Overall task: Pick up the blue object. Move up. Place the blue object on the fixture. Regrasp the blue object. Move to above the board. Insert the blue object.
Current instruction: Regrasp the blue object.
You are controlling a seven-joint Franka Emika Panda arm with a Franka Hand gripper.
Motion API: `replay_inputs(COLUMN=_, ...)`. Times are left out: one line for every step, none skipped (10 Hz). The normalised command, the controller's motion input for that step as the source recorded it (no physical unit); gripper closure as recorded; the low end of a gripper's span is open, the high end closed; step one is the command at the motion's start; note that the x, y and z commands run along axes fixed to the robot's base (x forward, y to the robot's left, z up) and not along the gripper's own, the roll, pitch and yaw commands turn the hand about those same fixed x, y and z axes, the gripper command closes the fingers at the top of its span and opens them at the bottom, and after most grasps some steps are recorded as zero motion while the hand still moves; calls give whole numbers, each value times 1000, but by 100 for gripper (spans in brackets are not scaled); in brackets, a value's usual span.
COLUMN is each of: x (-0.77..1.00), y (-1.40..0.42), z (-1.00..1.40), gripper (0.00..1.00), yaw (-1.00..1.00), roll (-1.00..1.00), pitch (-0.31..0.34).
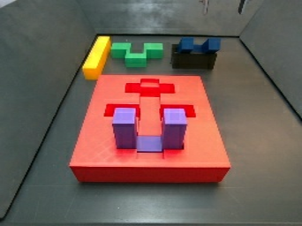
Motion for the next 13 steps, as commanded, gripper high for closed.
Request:
replay_inputs(x=554, y=-134, z=63, gripper=0, yaw=0, roll=1000, pitch=-117)
replay_inputs(x=563, y=-137, z=60, gripper=0, yaw=0, roll=1000, pitch=-97)
replay_inputs(x=749, y=-97, z=11, gripper=0, yaw=0, roll=1000, pitch=-20)
replay_inputs(x=1000, y=0, z=49, gripper=0, yaw=14, roll=646, pitch=0)
replay_inputs(x=866, y=0, z=31, gripper=0, yaw=283, roll=383, pitch=0)
replay_inputs(x=643, y=-3, z=0, gripper=0, yaw=414, roll=649, pitch=0)
replay_inputs(x=514, y=-91, z=-109, gripper=0, yaw=451, roll=734, pitch=14)
replay_inputs(x=311, y=-80, z=-383, gripper=0, yaw=634, roll=406, pitch=0)
replay_inputs(x=297, y=-54, z=-420, gripper=0, yaw=563, roll=691, pitch=0)
replay_inputs(x=346, y=-257, z=-417, gripper=0, yaw=377, roll=826, pitch=11)
replay_inputs(x=154, y=-571, z=-389, gripper=0, yaw=143, roll=720, pitch=20)
replay_inputs(x=-51, y=-489, z=-391, gripper=0, yaw=63, roll=471, pitch=0)
replay_inputs(x=-183, y=-497, z=-209, gripper=0, yaw=17, roll=440, pitch=0)
